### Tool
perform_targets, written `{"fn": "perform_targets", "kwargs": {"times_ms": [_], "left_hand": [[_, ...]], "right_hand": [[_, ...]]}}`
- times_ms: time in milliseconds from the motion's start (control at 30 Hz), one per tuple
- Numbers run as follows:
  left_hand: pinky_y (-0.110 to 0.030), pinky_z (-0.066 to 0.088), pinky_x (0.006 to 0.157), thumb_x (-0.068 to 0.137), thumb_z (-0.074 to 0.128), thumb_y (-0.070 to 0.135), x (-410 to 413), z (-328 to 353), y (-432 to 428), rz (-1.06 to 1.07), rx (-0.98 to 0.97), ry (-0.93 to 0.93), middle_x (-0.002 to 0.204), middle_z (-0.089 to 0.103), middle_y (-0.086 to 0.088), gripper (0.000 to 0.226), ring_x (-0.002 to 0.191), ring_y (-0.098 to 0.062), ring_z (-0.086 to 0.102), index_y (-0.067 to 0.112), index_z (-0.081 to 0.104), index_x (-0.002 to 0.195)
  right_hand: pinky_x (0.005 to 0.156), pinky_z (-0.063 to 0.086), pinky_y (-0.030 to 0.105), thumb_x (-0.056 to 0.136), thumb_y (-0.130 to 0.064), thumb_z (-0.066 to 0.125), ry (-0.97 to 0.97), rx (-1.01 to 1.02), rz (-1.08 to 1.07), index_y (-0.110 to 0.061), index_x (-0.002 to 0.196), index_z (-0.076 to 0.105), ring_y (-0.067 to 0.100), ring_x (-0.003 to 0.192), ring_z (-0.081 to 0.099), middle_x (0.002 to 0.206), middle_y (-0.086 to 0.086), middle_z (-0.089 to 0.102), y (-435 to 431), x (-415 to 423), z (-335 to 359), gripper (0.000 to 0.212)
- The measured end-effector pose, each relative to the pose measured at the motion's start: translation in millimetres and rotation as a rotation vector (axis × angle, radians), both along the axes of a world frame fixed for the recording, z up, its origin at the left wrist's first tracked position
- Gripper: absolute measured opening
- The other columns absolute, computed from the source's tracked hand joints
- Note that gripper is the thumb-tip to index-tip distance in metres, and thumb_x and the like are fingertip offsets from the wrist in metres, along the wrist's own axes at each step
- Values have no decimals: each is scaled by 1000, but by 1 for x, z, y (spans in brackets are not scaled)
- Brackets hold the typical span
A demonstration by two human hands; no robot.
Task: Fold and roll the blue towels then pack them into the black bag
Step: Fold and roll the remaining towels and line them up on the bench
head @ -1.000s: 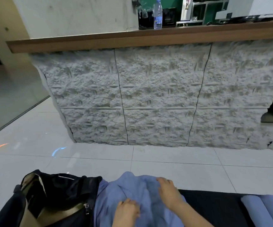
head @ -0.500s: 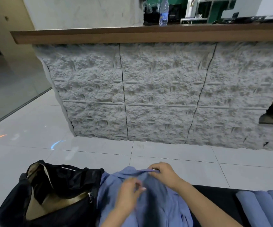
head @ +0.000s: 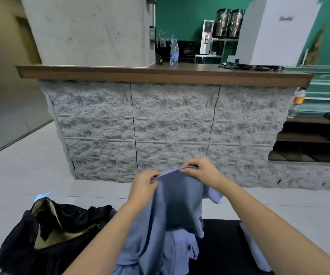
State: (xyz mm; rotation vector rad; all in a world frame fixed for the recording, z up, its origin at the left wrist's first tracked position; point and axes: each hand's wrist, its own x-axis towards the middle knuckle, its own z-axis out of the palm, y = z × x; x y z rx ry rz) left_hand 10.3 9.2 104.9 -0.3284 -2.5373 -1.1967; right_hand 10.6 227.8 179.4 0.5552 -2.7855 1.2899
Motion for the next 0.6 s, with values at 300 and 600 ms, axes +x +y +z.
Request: {"fn": "perform_targets", "kwargs": {"times_ms": [300, 600], "left_hand": [[-28, 45, 76, 79, 51, -17, 12, 64, -19, 190, 225, 3, 86, 65, -3, 29, 82, -16, 58, -1, 72, 90], [-24, 40, 55, 74, 73, 6, 18, 86, -2, 235, 532, -303, 45, 58, 6, 26, 61, -15, 54, 17, 65, 52]], "right_hand": [[51, 27, 18, 88, -15, 66, -51, 480, 32, -18, 58, 45, 9, 53, 32, 59, -1, 38, 86, 40, 37, 36], [59, 39, 29, 82, -14, 70, 189, 327, -363, -15, 66, 61, 22, 74, 53, 70, 1, 54, 101, 62, 42, 18]]}}
